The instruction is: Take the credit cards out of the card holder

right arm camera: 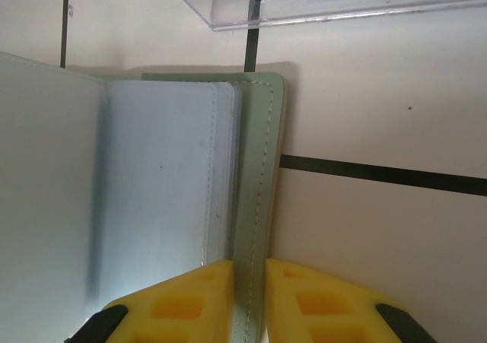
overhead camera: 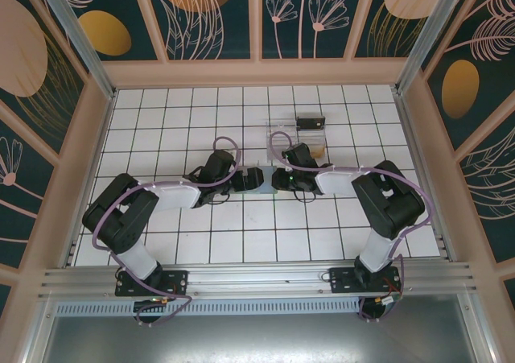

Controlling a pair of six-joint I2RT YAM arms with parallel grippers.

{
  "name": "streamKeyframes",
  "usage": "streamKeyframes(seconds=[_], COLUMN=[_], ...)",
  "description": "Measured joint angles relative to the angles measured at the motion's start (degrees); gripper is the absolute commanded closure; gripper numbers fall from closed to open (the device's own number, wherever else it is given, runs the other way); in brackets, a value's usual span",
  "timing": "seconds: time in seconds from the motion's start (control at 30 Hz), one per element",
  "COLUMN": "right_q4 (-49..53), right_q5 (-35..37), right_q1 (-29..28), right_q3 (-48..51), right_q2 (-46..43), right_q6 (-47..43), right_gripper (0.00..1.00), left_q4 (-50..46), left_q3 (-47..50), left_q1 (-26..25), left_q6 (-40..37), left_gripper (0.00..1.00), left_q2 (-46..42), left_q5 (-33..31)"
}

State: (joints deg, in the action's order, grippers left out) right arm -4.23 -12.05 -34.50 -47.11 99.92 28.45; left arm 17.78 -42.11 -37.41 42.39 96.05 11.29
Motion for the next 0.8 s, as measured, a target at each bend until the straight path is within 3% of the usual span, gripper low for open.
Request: streamKeyframes(seconds=[0.23, 0.57, 0.67, 0.8], right_q4=[0.1, 0.1, 0.1, 0.1], right_q5=[0.0, 0.0, 0.2, 0.5], right_q1=[0.0, 0.0, -0.1, -0.1], right_q3=[-0.2, -0.2, -0.2, -0.2], right_q2=[0.1, -0.1, -0.5, -2.6], right_q6=[0.0, 0.0, 0.3, 1.6], right_gripper=[0.79, 0.76, 0.76, 0.75], left_q4=[-0.1, -1.5, -1.6, -1.8], left_q3=[-0.8, -0.5, 0.5, 2.0], left_q1=[0.0, 0.5, 1.7, 3.8], left_q6=[-0.4, -0.9, -0.9, -1.7], left_gripper=[0.01, 0.06, 0.23, 0.56], left_q2=[-0.5, -4.3, -5.6, -6.0], left_q5=[2.4, -0.2, -1.4, -2.7])
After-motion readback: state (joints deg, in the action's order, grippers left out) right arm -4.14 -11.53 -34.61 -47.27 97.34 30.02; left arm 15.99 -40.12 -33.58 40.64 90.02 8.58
